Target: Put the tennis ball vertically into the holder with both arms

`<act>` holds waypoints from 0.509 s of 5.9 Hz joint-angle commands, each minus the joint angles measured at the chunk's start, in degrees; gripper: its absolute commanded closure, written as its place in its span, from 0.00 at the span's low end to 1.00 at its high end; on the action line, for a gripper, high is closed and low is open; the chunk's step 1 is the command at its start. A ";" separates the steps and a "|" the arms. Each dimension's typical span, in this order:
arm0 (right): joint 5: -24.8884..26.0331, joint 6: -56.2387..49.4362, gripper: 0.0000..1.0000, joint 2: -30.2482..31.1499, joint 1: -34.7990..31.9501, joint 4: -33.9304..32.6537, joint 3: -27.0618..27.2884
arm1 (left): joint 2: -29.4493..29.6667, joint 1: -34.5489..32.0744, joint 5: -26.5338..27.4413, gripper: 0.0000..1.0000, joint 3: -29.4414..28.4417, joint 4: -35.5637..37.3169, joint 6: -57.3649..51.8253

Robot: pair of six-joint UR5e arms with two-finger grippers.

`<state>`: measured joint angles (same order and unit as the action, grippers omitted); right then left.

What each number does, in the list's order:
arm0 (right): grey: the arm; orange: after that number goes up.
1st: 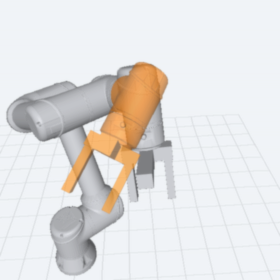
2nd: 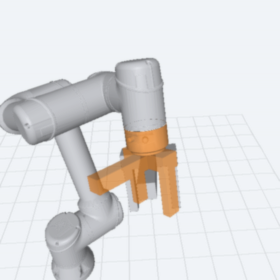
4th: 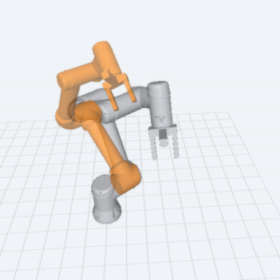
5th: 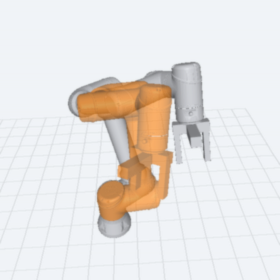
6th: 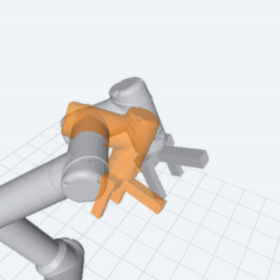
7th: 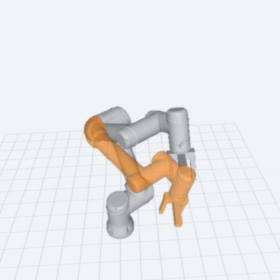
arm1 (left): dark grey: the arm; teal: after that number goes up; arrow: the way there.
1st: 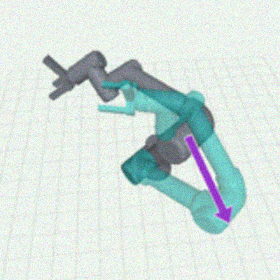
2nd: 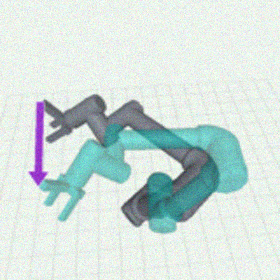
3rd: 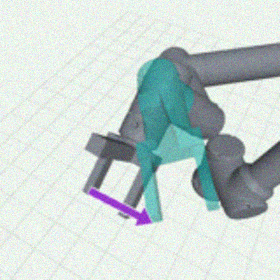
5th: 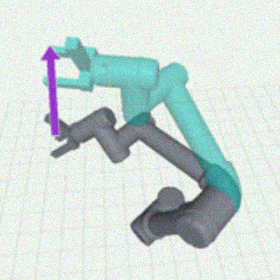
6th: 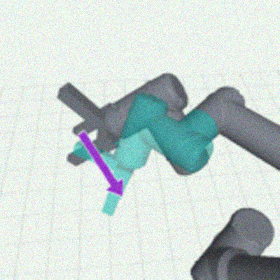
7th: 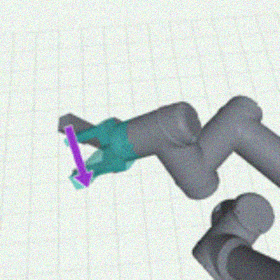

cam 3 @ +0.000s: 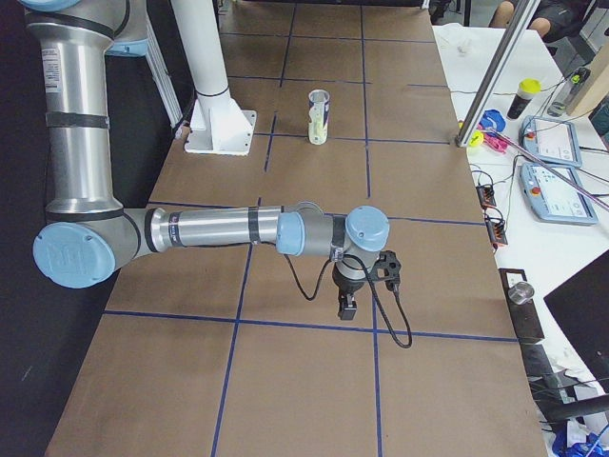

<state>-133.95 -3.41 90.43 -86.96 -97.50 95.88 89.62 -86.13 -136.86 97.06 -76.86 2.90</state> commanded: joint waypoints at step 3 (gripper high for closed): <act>0.09 -0.20 0.00 1.76 -0.06 0.03 1.15 | 0.55 0.00 0.45 0.00 0.24 -0.13 0.00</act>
<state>-133.92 -3.50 91.86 -86.95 -97.47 96.92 90.03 -86.13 -136.63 97.26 -76.94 2.90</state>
